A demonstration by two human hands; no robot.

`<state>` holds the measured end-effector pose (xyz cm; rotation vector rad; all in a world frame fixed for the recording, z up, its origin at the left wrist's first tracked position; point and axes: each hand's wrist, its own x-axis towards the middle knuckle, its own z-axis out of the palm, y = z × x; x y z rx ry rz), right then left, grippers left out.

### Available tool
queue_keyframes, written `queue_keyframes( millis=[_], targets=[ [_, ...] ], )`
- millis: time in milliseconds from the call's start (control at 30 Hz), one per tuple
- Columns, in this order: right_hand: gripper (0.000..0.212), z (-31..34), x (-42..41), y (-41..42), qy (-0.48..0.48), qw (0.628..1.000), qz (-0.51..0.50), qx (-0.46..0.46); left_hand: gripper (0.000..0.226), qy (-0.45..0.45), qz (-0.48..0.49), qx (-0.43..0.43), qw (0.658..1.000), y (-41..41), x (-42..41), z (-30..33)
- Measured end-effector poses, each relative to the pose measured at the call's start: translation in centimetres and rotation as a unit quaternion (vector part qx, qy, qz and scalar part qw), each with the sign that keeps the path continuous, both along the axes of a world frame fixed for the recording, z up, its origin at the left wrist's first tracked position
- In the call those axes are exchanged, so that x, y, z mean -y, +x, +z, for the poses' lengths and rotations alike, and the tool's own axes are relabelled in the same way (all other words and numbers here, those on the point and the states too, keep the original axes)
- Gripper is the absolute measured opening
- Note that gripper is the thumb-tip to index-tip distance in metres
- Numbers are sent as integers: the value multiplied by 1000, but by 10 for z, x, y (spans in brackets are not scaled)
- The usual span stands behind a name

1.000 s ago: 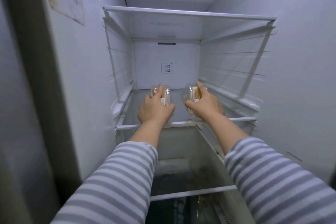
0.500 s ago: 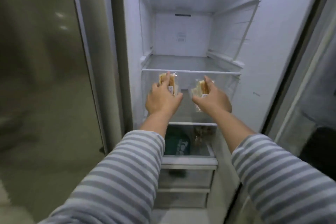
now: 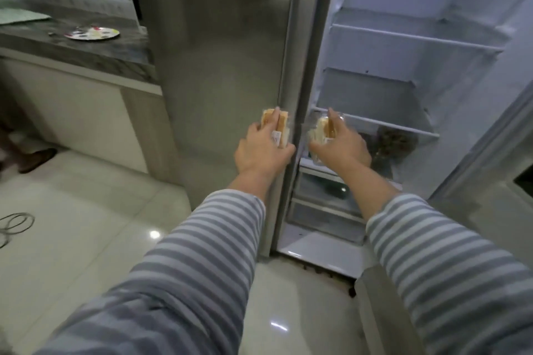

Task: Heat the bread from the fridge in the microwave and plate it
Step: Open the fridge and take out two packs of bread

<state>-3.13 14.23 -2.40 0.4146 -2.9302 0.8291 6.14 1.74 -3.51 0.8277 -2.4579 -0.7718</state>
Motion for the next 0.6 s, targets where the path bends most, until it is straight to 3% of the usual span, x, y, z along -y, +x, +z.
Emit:
queue_keyframes(
  millis=[167, 600],
  targets=[
    [78, -14, 84, 64, 16, 998, 50, 18, 74, -4, 67, -5, 998, 84, 76, -11],
    [84, -25, 324, 227, -49, 973, 222, 30, 74, -36, 206, 26, 977, 273, 294, -19]
  ],
)
